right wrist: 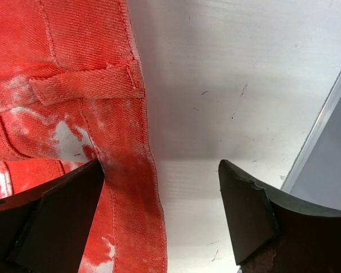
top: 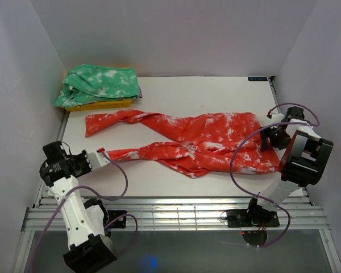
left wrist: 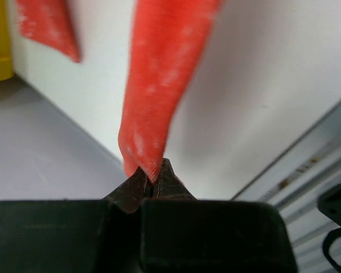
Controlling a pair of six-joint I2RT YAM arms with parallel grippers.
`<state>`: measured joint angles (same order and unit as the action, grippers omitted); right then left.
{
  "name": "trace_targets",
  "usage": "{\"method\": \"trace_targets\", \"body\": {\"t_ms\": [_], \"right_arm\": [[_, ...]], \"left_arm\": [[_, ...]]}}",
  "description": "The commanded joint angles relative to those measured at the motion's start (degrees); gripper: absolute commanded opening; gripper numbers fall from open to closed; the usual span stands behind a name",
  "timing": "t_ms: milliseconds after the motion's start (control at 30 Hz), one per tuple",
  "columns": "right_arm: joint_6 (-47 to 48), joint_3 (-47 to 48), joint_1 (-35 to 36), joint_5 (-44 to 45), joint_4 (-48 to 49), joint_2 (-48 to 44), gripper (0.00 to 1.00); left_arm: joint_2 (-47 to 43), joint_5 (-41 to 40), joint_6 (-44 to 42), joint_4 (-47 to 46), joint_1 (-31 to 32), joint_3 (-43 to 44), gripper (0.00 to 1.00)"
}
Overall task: Fold and stack the trousers
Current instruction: Flatten the trousers out
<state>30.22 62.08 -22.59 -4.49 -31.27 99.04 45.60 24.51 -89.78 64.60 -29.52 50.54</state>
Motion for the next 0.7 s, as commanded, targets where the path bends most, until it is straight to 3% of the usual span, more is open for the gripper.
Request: {"method": "trace_targets", "body": {"t_ms": [0, 133, 200, 333, 433, 500, 667], "right_arm": [[1.95, 4.18, -0.7, -1.13, -2.82, -0.26, 0.86], [7.29, 7.78, -1.14, -9.46, -10.28, -1.22, 0.92], [14.49, 11.19, -1.49, -17.72, -15.72, -2.71, 0.96], [29.17, 18.23, -1.85, -26.35, -34.15, -5.35, 0.96], [39.2, 21.58, -1.76, -29.86, -43.76, -6.41, 0.93], [42.43, 19.41, -0.27, -28.56, -43.79, -10.07, 0.91], [52.57, 2.38, 5.0, -23.2, -43.79, -18.26, 0.86]], "left_arm": [[-3.57, -0.77, -16.56, 6.24, -0.19, -7.9, 0.0], [-3.61, 1.58, -8.79, -2.18, -0.19, -9.86, 0.0], [-0.71, 1.77, -4.37, -4.73, -0.28, -7.75, 0.0], [12.62, 2.29, 6.42, -2.99, -0.19, 1.29, 0.0], [17.92, 4.66, 10.31, -0.62, -0.19, 7.89, 0.0], [21.88, 6.86, 14.09, 0.61, -0.19, 11.74, 0.0], [29.26, 8.8, 21.65, 1.32, -0.19, 17.47, 0.0]]}}
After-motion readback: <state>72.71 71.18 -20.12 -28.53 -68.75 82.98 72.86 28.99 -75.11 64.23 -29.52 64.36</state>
